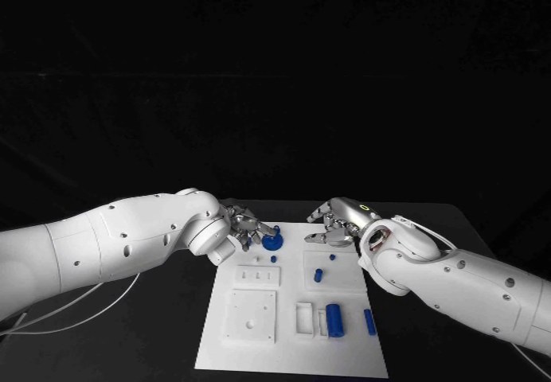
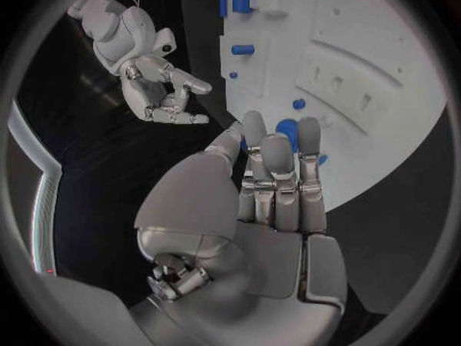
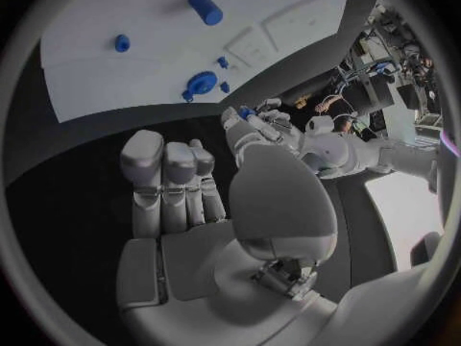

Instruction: Assemble the parts on the task board

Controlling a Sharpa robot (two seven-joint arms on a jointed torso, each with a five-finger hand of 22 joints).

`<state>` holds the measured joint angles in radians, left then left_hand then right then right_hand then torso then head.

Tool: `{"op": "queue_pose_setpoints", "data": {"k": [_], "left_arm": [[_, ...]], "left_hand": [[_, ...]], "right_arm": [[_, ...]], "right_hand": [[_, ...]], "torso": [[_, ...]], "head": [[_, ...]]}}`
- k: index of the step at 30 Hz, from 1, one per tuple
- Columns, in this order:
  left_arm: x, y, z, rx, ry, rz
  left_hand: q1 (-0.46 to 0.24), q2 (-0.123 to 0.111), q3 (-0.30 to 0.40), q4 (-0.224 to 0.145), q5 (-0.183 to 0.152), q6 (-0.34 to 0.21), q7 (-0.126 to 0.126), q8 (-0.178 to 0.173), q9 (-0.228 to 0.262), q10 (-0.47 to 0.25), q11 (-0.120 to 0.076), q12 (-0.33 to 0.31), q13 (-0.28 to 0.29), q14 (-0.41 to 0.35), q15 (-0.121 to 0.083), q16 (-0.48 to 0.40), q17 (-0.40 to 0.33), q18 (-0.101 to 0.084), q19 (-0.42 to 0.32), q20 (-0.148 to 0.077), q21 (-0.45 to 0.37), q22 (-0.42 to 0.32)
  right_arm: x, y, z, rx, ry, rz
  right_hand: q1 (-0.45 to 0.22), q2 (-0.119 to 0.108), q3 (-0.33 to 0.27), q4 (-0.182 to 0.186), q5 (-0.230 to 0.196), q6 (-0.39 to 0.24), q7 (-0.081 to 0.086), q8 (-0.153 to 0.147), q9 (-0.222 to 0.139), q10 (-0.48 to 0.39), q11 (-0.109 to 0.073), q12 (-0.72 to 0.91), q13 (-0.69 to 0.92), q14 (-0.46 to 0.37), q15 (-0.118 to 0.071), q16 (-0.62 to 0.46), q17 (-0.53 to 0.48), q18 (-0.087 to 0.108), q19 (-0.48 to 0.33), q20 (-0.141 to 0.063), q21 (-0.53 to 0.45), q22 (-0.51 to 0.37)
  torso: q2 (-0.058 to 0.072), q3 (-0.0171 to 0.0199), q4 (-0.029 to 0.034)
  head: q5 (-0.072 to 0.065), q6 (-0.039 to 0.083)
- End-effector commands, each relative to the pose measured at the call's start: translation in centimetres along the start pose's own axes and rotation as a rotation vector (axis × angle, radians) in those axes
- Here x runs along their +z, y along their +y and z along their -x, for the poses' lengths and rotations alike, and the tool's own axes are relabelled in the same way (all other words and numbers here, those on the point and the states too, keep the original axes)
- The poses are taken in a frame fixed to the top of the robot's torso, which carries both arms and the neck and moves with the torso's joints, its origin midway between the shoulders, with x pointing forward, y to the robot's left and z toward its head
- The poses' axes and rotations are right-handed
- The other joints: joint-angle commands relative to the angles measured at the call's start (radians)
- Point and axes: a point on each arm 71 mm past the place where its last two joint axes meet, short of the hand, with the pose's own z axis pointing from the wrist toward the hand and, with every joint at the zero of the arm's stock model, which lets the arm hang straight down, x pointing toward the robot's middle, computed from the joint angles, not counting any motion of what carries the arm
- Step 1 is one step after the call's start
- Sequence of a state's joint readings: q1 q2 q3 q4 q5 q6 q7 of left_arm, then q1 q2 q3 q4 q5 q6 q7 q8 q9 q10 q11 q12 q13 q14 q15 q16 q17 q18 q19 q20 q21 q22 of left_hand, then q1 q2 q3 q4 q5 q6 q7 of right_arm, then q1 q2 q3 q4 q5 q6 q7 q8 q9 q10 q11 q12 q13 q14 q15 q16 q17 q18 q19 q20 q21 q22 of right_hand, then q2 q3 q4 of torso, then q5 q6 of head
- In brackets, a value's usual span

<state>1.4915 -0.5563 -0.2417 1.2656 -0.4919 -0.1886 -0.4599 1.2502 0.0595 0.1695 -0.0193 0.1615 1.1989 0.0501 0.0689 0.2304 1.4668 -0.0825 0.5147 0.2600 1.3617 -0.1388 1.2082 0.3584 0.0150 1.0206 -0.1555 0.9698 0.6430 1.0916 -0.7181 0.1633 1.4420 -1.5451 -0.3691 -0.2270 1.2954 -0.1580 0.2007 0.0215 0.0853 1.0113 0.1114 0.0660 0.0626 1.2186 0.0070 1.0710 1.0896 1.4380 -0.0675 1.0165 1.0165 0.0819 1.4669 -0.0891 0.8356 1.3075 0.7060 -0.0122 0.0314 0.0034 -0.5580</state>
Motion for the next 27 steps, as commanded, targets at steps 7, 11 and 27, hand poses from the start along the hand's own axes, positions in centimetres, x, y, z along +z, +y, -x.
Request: {"op": "queue_pose_setpoints", "data": {"k": [7, 11, 27], "left_arm": [[0.3, 0.0, 0.0, 0.091, -0.001, 0.015], [0.5, 0.0, -0.1, 0.139, -0.015, 0.016], [0.7, 0.7, -1.4, 0.327, 0.079, 0.064]], "left_hand": [[-0.024, 0.023, 0.001, -0.022, 0.025, 0.230, -0.101, 0.003, 0.510, 0.050, -0.006, 0.047, 0.001, 0.023, -0.002, 0.000, 0.037, -0.005, 0.052, 0.002, -0.043, 0.008], [-0.033, 0.026, 0.005, -0.038, 0.041, 0.233, -0.102, 0.003, 0.518, 0.049, -0.007, 0.057, -0.002, 0.027, -0.004, -0.003, 0.055, -0.007, 0.066, 0.000, -0.076, 0.053], [-0.075, 0.032, 0.042, -0.087, 0.134, 0.248, -0.109, 0.009, 0.574, 0.048, -0.010, 0.104, 0.018, 0.034, -0.004, 0.032, 0.084, -0.004, 0.091, 0.002, -0.137, 0.188]], "right_arm": [[-0.8, -0.8, 1.2, 0.033, -0.035, -0.002], [-0.9, -1.0, 1.6, 0.039, -0.044, -0.005], [-1.0, -1.2, 2.2, 0.056, -0.059, -0.011]], "right_hand": [[0.004, 0.000, 0.007, -0.002, 0.019, 0.013, -0.001, -0.004, 0.000, -0.005, -0.001, -0.005, -0.006, 0.000, 0.002, -0.005, -0.002, 0.015, 0.041, 0.005, -0.009, 0.102], [0.003, 0.000, 0.008, -0.002, 0.026, 0.015, -0.001, -0.004, 0.000, -0.005, -0.001, -0.006, -0.007, 0.000, 0.002, -0.006, -0.003, 0.015, 0.041, 0.005, -0.010, 0.102], [0.002, -0.001, 0.010, -0.002, 0.043, 0.017, -0.002, -0.004, 0.000, -0.008, -0.002, -0.007, -0.013, 0.001, 0.001, -0.009, -0.004, 0.015, 0.042, 0.005, -0.019, 0.100]], "torso": [[0.000, 0.0001, 0.0005], [0.000, 0.0000, 0.0005], [0.000, -0.0013, 0.0029]], "head": [[0.000, -0.008], [0.000, -0.012], [-0.005, -0.035]]}}
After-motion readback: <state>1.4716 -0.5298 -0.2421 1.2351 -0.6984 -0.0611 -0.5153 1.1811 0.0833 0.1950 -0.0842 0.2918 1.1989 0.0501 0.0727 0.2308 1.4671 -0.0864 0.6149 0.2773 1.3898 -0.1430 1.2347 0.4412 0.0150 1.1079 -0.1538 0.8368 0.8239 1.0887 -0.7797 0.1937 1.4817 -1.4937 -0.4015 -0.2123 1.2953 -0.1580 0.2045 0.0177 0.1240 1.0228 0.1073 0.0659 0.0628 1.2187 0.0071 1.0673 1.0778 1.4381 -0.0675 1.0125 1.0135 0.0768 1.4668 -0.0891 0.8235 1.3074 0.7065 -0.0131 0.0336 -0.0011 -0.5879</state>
